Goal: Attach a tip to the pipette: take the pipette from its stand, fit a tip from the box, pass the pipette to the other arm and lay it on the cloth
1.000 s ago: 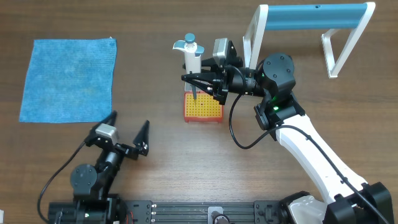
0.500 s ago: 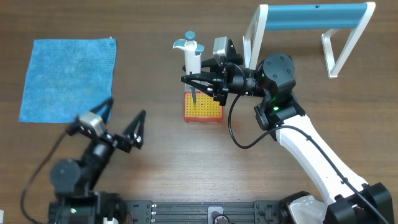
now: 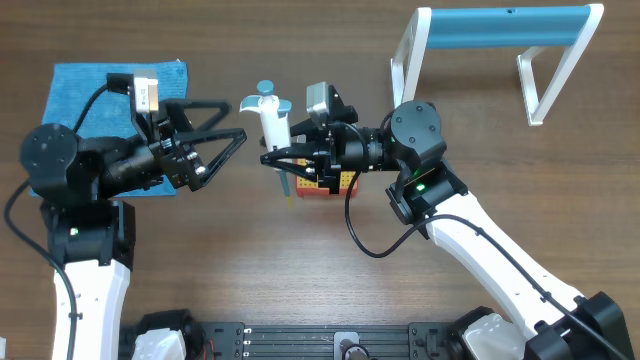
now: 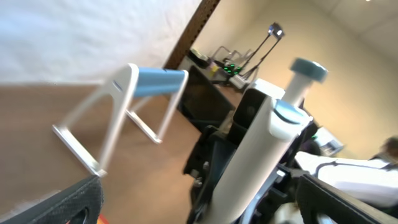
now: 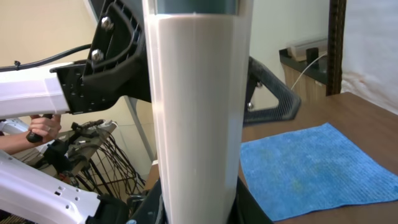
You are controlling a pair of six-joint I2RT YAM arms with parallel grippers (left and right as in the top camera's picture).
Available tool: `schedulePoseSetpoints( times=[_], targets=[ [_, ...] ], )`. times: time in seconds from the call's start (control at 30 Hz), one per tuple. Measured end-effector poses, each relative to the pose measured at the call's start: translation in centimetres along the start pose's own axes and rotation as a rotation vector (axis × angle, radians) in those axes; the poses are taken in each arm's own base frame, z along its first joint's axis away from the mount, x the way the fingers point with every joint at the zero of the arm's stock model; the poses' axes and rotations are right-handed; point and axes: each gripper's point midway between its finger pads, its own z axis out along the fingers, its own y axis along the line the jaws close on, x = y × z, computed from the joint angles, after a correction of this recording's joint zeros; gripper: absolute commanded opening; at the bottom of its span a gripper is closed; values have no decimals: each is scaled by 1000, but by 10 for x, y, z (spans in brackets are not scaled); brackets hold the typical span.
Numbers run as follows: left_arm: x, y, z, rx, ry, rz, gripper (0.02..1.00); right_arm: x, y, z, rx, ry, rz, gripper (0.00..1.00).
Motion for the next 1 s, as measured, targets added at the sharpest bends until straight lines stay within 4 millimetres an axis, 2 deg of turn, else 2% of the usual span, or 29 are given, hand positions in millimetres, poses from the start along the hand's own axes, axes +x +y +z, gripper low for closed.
schedulePoseSetpoints(
  times=[0.07, 0.1, 0.23, 0.4, 0.53, 0.63, 0.8, 0.93, 1.0],
  targets=[
    [2, -4, 0, 26, 20, -71, 998, 1, 4, 4, -14, 4, 4, 77],
    [3, -9, 0, 44, 31, -66, 961, 3, 9, 8, -30, 7, 5, 75],
    [6, -41, -4, 164, 102, 75, 912, 5, 17, 14, -55, 14, 18, 77],
    [19, -54, -5, 230, 180, 90, 906, -5, 27, 17, -82, -20, -37, 80],
    [31, -77, 5, 322, 230, 178, 906, -8, 30, 18, -91, -27, -26, 77],
    [31, -82, 6, 337, 230, 209, 895, -9, 33, 17, -98, -29, -23, 69],
    [27, -82, 8, 329, 206, 227, 755, -10, 34, 18, -104, -29, 1, 75],
    [22, -83, 9, 320, 179, 247, 700, -11, 36, 18, -109, -29, 7, 77],
    [21, -82, 10, 317, 173, 246, 638, -11, 37, 19, -112, -29, 10, 82]
  ],
)
